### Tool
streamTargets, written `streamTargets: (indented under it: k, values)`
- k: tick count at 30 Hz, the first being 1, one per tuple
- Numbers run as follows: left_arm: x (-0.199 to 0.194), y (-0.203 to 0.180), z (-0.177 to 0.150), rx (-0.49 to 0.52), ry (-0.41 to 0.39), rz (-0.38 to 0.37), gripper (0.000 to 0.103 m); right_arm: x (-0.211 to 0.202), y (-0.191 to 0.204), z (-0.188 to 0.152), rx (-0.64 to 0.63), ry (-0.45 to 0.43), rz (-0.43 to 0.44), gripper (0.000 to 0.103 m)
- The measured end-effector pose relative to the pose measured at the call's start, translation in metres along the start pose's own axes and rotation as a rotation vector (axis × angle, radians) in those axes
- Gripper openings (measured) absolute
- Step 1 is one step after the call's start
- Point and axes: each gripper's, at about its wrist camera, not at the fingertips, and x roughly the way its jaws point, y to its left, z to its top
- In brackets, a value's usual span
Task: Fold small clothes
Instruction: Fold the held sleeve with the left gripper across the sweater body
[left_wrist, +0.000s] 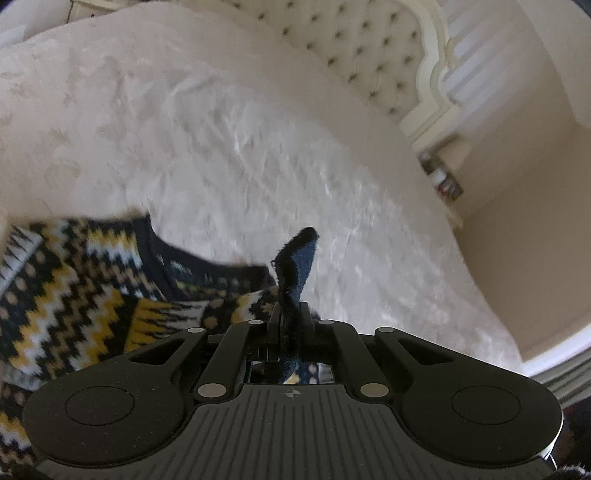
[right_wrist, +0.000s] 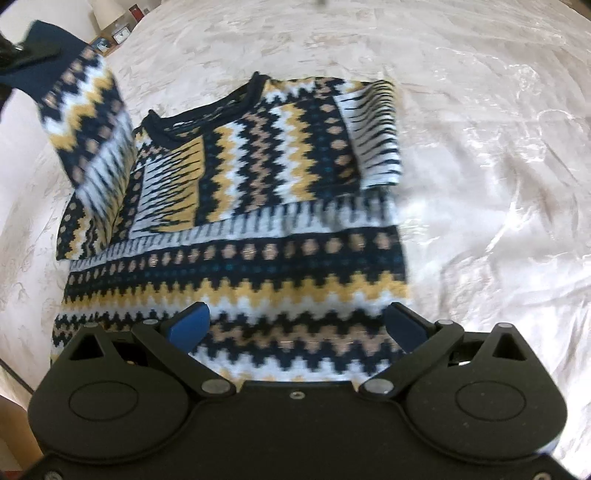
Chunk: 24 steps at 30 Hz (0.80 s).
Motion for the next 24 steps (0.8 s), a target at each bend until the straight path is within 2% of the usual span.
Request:
streamTargets:
  k: [4, 7, 8, 10, 16, 19, 24]
  values:
    - [0.021, -0.014, -0.014, 0.047, 0.052, 0.020, 0.009, 0.001, -0.008, 0.003, 0.002, 0.007, 0.002, 0.102]
    - [0.029, -0.023, -0.019, 0.076, 0.082, 0.006, 0.013, 0.002, -0.010, 0.004, 0.011, 0.009, 0.005, 0.102]
    - [0.028, -0.026, -0.020, 0.084, 0.090, -0.001, 0.023, 0.002, -0.010, 0.004, 0.015, 0.009, 0.006, 0.102]
    - [0.029, -0.029, -0.022, 0.101, 0.095, -0.021, 0.030, 0.002, -0.009, 0.004, 0.021, 0.008, 0.007, 0.102]
    - [0.021, -0.030, -0.027, 0.178, 0.109, -0.032, 0.030, 0.006, -0.006, 0.005, 0.050, -0.003, -0.004, 0.102]
    - [0.014, -0.014, -0.030, 0.194, 0.118, 0.008, 0.031, 0.005, -0.003, 0.010, 0.064, -0.034, -0.005, 0.102]
    - [0.006, 0.039, -0.036, 0.170, 0.148, 0.138, 0.031, 0.001, 0.000, 0.029, 0.095, -0.103, 0.014, 0.102]
